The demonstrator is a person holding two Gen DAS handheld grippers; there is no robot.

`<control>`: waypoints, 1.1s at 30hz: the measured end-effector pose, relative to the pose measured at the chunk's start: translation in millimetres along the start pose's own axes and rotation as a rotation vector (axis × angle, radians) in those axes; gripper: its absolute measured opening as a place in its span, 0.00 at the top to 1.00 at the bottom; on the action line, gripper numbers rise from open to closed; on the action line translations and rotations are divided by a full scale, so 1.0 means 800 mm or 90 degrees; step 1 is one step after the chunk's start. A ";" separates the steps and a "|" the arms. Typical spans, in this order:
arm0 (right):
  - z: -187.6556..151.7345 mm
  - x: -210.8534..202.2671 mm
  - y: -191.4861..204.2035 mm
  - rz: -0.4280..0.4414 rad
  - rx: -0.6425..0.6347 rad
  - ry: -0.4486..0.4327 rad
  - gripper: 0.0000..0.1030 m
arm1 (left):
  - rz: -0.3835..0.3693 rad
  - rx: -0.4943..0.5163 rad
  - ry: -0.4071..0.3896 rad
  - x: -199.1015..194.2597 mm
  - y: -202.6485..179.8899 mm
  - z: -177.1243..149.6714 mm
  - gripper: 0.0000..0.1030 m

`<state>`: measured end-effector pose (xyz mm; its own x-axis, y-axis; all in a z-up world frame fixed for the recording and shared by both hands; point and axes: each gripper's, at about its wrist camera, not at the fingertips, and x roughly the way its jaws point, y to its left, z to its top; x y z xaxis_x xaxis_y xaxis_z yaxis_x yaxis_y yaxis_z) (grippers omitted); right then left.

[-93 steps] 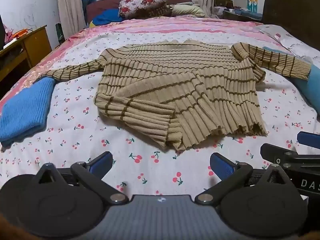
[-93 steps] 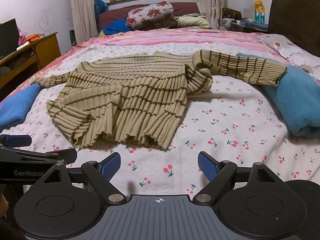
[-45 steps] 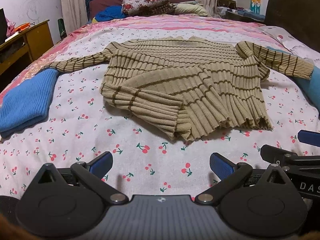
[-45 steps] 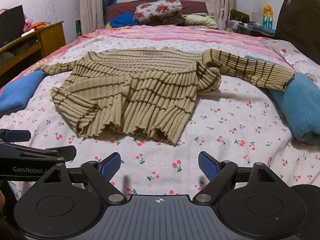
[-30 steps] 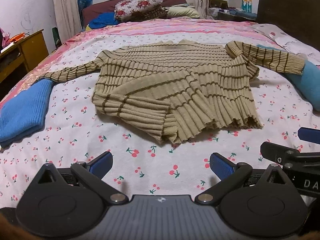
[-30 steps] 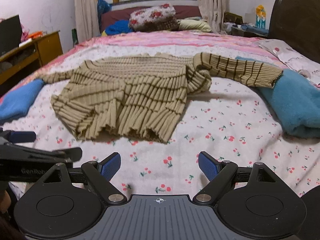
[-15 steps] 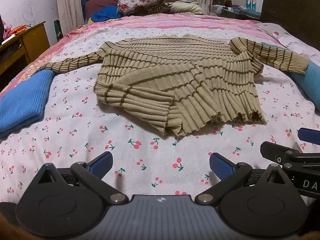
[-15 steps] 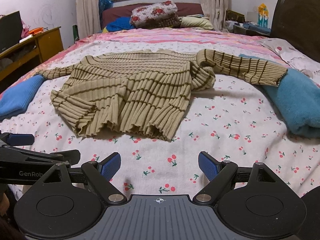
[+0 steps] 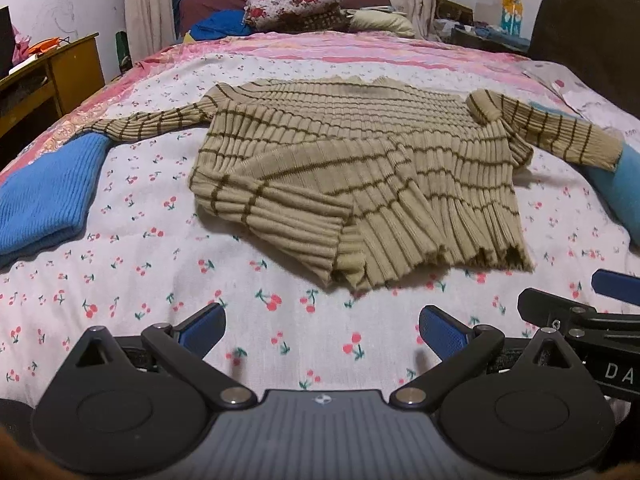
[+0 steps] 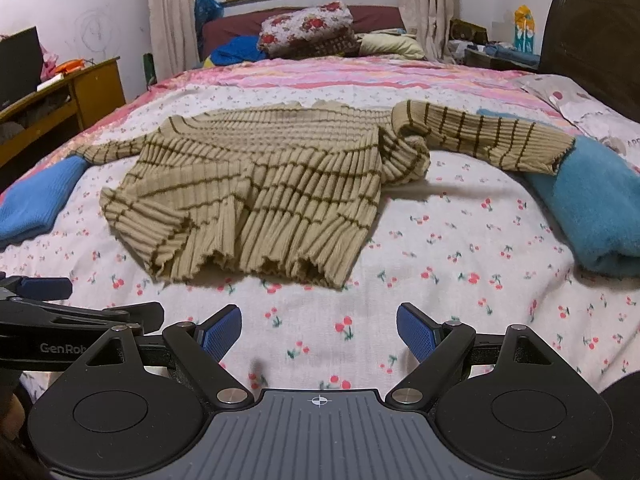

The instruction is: Fold small clothes

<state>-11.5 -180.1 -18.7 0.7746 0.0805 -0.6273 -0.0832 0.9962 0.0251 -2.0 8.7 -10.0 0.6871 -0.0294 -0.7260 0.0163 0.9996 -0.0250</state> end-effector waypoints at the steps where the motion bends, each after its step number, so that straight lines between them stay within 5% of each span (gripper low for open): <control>1: 0.002 0.002 0.000 0.002 0.004 0.002 0.17 | 0.001 -0.001 0.000 0.002 0.000 0.001 0.00; 12: -0.005 0.023 -0.010 0.009 0.028 0.031 0.18 | 0.015 0.010 0.021 0.016 -0.010 -0.005 0.00; 33: 0.017 0.020 -0.005 0.022 0.050 -0.001 0.24 | -0.003 0.017 0.009 0.025 -0.004 0.012 0.00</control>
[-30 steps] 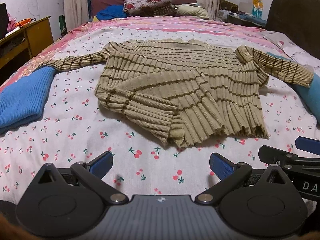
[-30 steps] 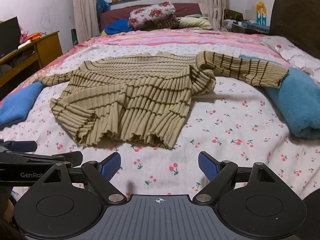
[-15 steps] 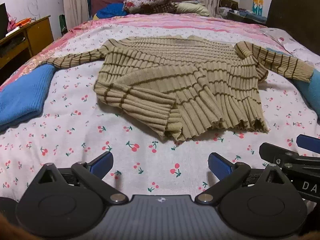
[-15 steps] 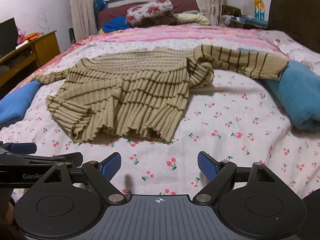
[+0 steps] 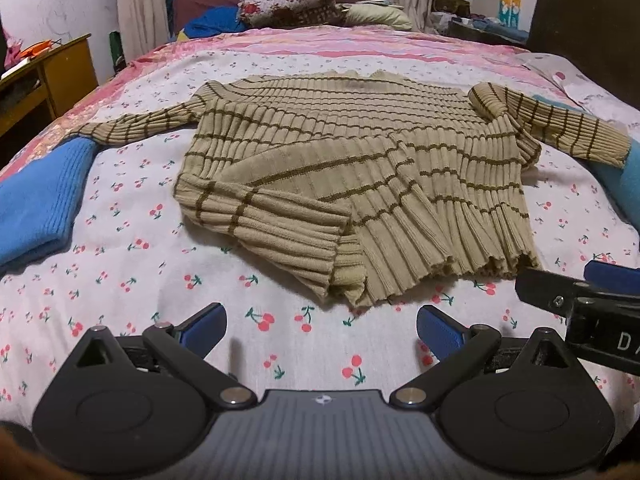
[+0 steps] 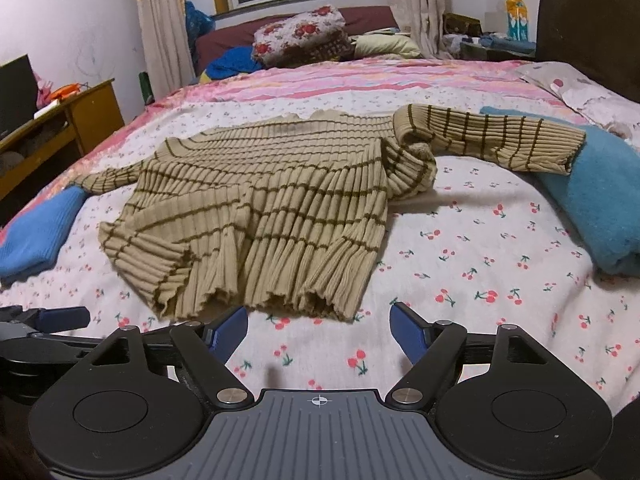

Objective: Fold small clothes
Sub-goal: 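Lower both grippers onto the sweater hem and close on it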

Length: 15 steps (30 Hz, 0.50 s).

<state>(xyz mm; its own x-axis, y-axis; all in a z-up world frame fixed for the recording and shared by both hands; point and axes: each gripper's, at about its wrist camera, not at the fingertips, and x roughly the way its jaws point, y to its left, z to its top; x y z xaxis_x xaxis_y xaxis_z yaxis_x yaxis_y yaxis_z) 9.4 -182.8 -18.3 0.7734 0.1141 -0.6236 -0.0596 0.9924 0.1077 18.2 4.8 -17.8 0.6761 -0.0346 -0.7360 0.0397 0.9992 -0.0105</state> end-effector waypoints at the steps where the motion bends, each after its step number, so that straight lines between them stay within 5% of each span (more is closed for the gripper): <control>1: 0.000 0.002 -0.001 0.003 0.005 0.004 0.24 | -0.005 0.000 -0.002 0.000 0.001 0.001 0.00; 11: 0.023 0.015 -0.026 -0.006 0.034 -0.007 0.24 | 0.022 0.027 -0.039 0.004 0.016 0.025 0.00; 15: 0.032 0.036 -0.051 -0.001 0.088 0.026 0.33 | 0.011 0.020 -0.037 0.011 0.026 0.032 0.00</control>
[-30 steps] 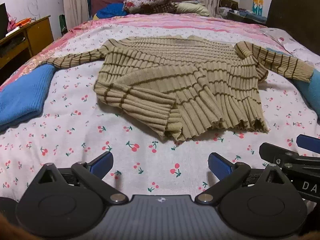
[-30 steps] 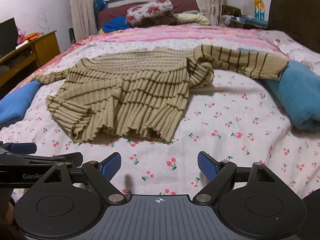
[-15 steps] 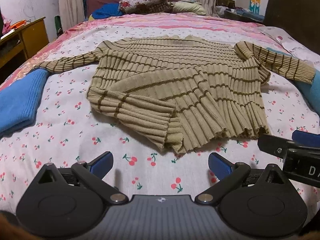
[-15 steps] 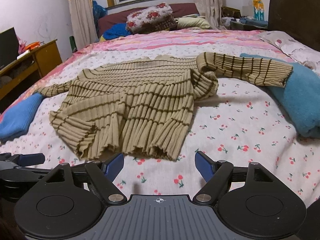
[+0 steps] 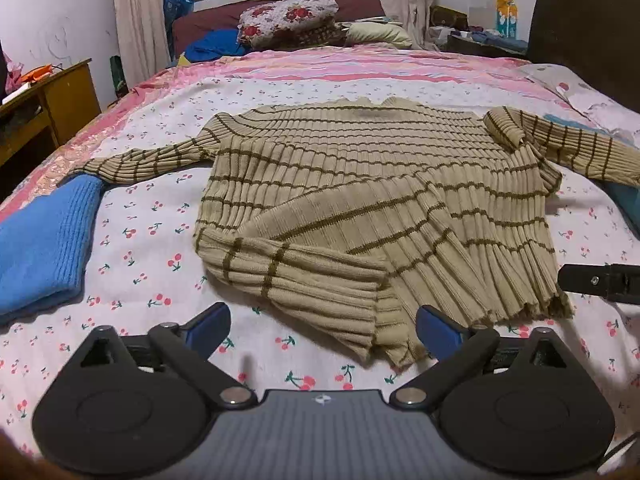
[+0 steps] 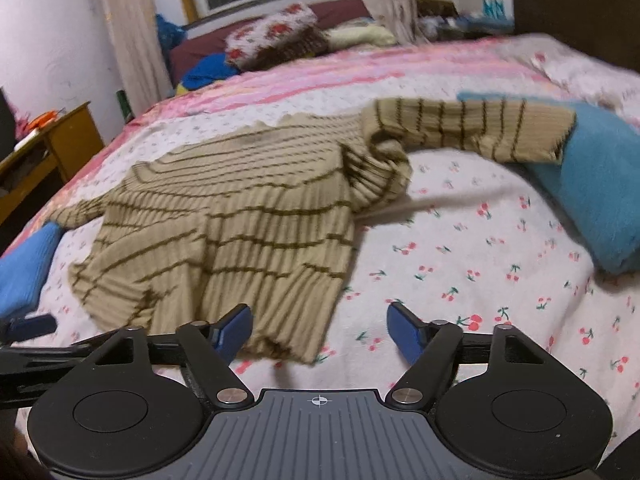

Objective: Fold small clothes
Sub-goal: 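Lower both grippers onto the sweater hem and close on it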

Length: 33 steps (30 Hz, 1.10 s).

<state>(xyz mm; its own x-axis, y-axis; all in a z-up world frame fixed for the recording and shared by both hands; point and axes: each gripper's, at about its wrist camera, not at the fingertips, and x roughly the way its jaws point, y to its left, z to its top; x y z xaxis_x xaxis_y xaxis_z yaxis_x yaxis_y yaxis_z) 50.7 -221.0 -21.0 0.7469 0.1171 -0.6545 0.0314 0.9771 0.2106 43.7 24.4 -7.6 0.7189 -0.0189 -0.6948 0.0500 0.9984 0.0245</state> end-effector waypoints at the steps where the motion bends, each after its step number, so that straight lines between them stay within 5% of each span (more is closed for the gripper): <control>1: 0.001 0.004 -0.006 0.006 0.016 0.009 0.34 | -0.002 -0.001 0.000 0.000 0.003 0.000 0.00; 5: -0.001 0.015 -0.013 0.034 0.050 0.038 0.41 | -0.015 -0.028 0.007 0.005 0.018 -0.001 0.02; 12: 0.009 0.037 0.005 0.054 0.032 0.054 0.48 | -0.049 -0.053 0.005 0.020 0.026 0.018 0.22; 16: 0.013 0.039 -0.001 0.066 0.050 0.063 0.60 | -0.058 -0.038 -0.004 0.020 0.027 0.028 0.24; 22: 0.013 0.032 -0.009 0.065 0.065 0.063 0.64 | -0.084 -0.032 0.001 0.024 0.025 0.040 0.37; 33: 0.012 0.029 -0.011 0.078 0.065 0.071 0.58 | -0.126 0.139 0.035 0.048 0.003 0.048 0.42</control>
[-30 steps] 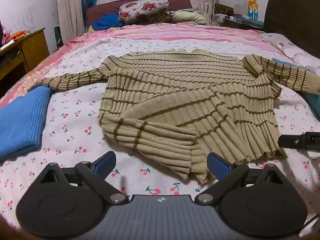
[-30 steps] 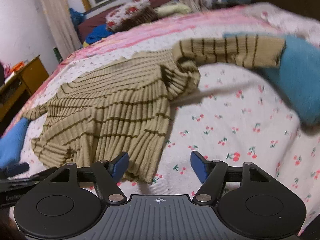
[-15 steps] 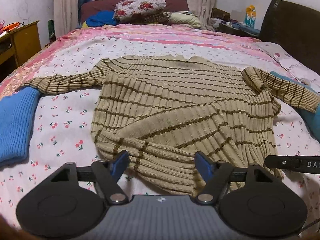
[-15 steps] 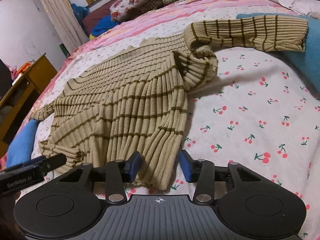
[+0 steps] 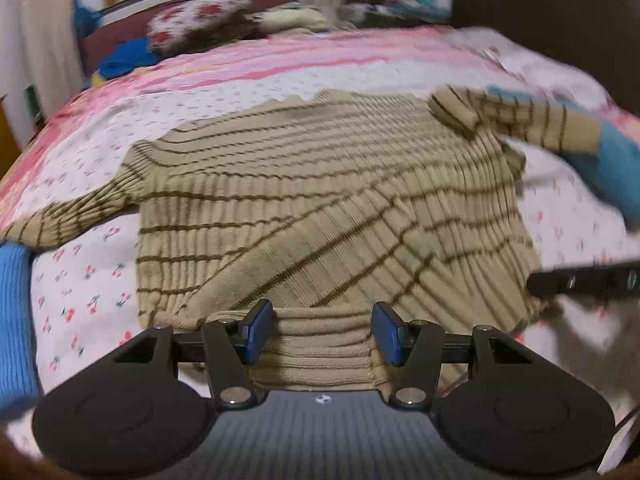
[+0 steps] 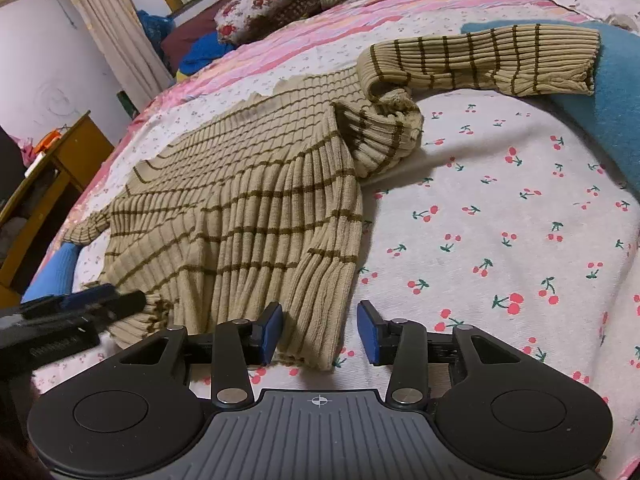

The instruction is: Fold small clothes

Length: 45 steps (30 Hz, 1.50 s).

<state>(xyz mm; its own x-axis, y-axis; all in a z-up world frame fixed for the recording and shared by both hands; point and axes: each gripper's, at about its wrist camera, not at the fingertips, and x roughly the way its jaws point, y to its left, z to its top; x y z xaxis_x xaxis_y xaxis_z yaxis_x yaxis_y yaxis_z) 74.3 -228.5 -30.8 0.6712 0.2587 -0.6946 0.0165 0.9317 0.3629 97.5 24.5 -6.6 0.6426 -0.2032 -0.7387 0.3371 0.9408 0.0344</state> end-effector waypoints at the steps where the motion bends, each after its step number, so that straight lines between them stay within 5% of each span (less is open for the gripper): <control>1: 0.001 0.001 0.000 0.001 0.000 0.003 0.58 | -0.007 0.014 0.006 0.003 -0.001 0.000 0.42; 10: 0.003 0.012 0.007 -0.012 -0.017 0.016 0.57 | -0.036 0.085 0.055 0.025 0.003 0.003 0.39; 14: 0.004 0.011 0.011 -0.008 -0.020 0.027 0.60 | -0.046 0.062 0.050 0.016 0.011 0.002 0.60; 19: 0.004 0.012 0.010 0.018 -0.010 0.046 0.90 | -0.075 -0.005 0.051 0.009 0.037 -0.002 0.81; 21: 0.006 0.007 0.010 0.025 -0.008 0.045 0.93 | -0.088 -0.032 0.047 0.001 0.046 -0.005 0.83; 29: 0.008 -0.049 -0.025 0.007 0.030 0.020 0.95 | -0.122 -0.139 0.013 -0.056 0.080 -0.040 0.85; 38: -0.012 -0.113 -0.049 -0.020 0.051 0.033 0.95 | -0.093 -0.266 0.002 -0.111 0.118 -0.103 0.86; 45: -0.030 -0.146 -0.041 -0.033 0.014 0.069 0.96 | -0.095 -0.298 0.001 -0.124 0.126 -0.128 0.88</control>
<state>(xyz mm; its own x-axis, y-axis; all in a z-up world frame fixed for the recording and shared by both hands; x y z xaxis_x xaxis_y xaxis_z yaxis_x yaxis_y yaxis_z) -22.1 -283.2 23.6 0.5853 0.2377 -0.7752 0.0658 0.9390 0.3377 -2.8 167.4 1.3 0.6093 -0.3448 -0.7141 0.0799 0.9226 -0.3774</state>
